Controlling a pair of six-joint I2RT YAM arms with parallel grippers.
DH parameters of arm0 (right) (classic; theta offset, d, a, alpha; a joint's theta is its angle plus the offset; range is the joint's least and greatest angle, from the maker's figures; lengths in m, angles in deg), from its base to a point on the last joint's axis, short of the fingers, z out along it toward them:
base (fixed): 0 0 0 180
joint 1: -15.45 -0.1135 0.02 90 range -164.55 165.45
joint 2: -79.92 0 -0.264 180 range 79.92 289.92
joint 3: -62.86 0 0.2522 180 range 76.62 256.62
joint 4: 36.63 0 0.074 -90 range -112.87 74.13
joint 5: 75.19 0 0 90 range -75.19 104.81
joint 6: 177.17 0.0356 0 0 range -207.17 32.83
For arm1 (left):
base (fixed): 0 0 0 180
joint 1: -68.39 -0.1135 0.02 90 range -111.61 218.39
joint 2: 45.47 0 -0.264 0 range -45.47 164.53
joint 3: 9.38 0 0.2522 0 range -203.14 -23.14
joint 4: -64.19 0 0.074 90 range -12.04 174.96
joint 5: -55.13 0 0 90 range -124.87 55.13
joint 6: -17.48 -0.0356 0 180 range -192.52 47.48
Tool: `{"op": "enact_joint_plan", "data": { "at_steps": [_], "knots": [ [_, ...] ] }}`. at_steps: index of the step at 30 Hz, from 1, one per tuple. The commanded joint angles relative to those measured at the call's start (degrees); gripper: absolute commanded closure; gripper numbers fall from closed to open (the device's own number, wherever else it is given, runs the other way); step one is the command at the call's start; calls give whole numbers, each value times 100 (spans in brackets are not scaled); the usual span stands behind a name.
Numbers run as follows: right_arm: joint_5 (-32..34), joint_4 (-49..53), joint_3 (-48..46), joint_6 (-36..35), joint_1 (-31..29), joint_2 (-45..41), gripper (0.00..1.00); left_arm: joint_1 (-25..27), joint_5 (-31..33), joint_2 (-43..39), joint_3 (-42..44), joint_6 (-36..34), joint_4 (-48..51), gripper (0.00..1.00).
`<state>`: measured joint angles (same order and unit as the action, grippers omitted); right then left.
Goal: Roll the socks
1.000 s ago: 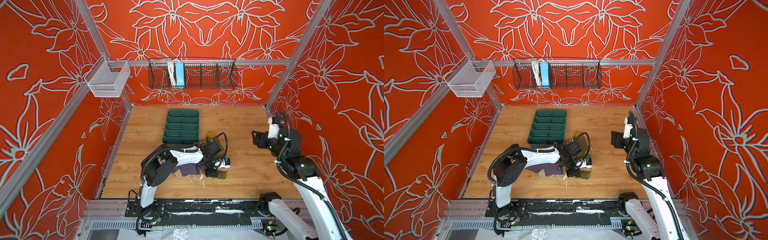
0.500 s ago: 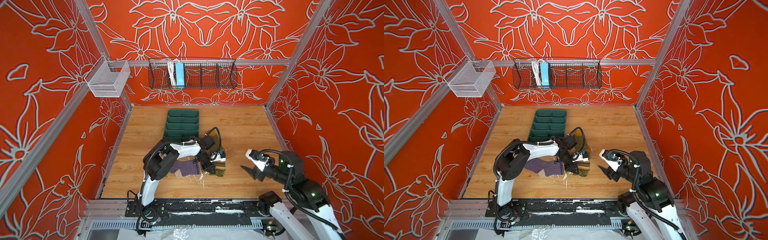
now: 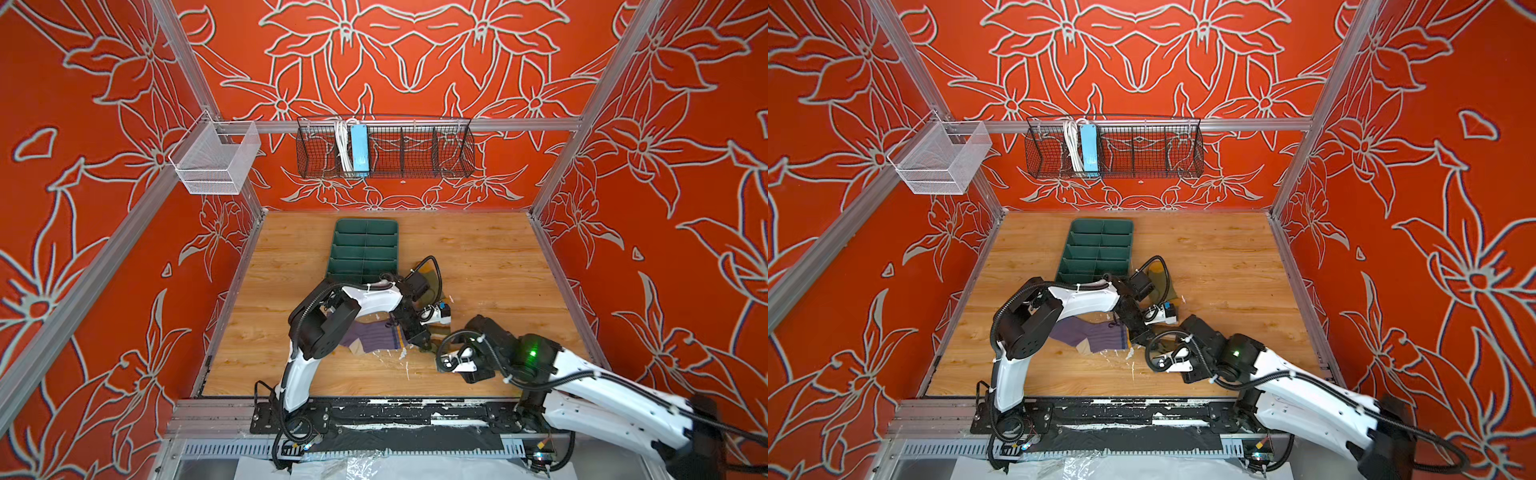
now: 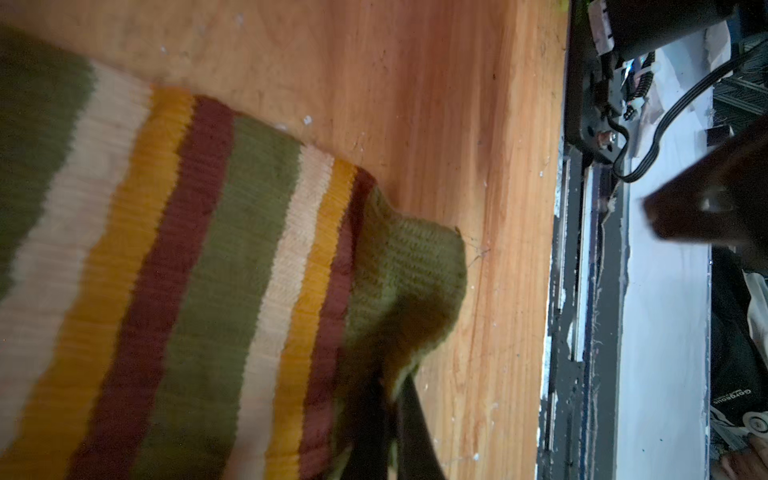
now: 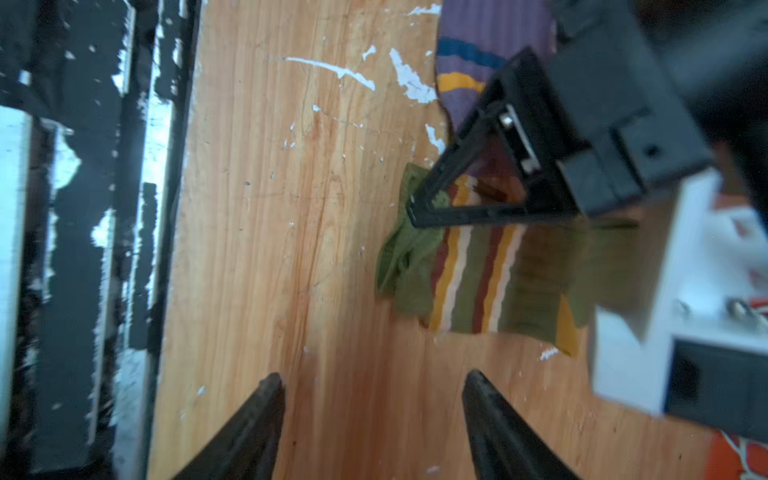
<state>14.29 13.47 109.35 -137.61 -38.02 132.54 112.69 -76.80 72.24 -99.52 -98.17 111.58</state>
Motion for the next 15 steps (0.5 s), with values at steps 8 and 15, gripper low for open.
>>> {"op": "enact_joint_plan", "data": {
  "at_steps": [8,15],
  "knots": [
    [606,-1748,-296,-559,-190,1192,34,-44,-245,93,17,-10,39,100],
    [797,-2231,-741,-760,-197,1286,30,-44,-280,86,18,-7,30,100]
  ]
}}
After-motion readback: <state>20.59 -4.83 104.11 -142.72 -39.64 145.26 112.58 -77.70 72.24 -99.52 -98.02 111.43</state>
